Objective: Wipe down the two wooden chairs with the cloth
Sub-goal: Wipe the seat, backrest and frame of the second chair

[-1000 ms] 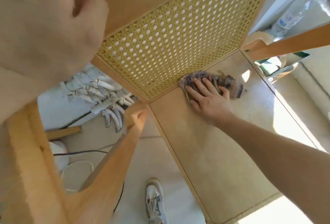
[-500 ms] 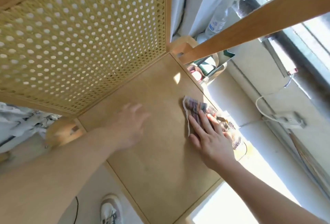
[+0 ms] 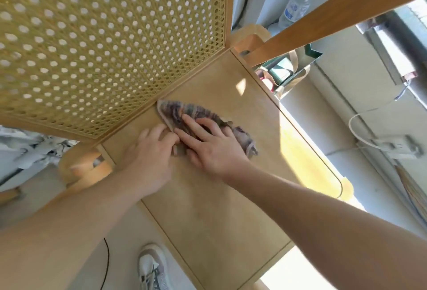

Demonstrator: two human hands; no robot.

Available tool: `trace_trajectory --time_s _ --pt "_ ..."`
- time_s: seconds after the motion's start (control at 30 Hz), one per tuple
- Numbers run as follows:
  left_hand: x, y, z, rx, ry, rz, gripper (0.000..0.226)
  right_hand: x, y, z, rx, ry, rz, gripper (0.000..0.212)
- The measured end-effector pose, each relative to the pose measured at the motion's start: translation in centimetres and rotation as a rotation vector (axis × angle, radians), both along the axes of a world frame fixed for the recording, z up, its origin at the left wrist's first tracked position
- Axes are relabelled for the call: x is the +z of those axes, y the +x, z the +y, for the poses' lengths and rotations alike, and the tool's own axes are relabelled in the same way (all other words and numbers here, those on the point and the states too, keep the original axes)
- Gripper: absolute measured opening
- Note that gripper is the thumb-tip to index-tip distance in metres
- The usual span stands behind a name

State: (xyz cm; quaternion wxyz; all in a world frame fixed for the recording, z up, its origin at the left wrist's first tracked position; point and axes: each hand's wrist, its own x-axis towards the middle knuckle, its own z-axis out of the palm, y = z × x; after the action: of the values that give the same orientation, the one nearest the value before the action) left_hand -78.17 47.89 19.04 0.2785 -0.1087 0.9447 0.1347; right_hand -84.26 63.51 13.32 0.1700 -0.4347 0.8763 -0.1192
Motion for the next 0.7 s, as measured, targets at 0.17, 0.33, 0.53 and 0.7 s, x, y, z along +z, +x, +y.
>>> trace_trajectory --time_s 0.17,0.33,0.53,0.7 --pt "0.2 0.2 1.7 -0.025 0.034 -0.017 0.061 -0.3 -5.1 12.4 -0.327 0.105 0.018 0.049" --pt "0.1 -0.9 6.7 -0.156 0.195 0.111 0.063 1.1 1.4 9.4 -0.773 0.204 -0.058 0.057" --pt "-1.0 2.0 6.9 -0.248 0.042 0.066 0.056 1.2 11.8 2.6 -0.252 0.130 -0.213 0.062" --pt "-0.9 2.9 8.9 -0.248 0.079 0.075 0.057 1.2 5.5 10.5 -0.030 0.175 -0.048 0.049"
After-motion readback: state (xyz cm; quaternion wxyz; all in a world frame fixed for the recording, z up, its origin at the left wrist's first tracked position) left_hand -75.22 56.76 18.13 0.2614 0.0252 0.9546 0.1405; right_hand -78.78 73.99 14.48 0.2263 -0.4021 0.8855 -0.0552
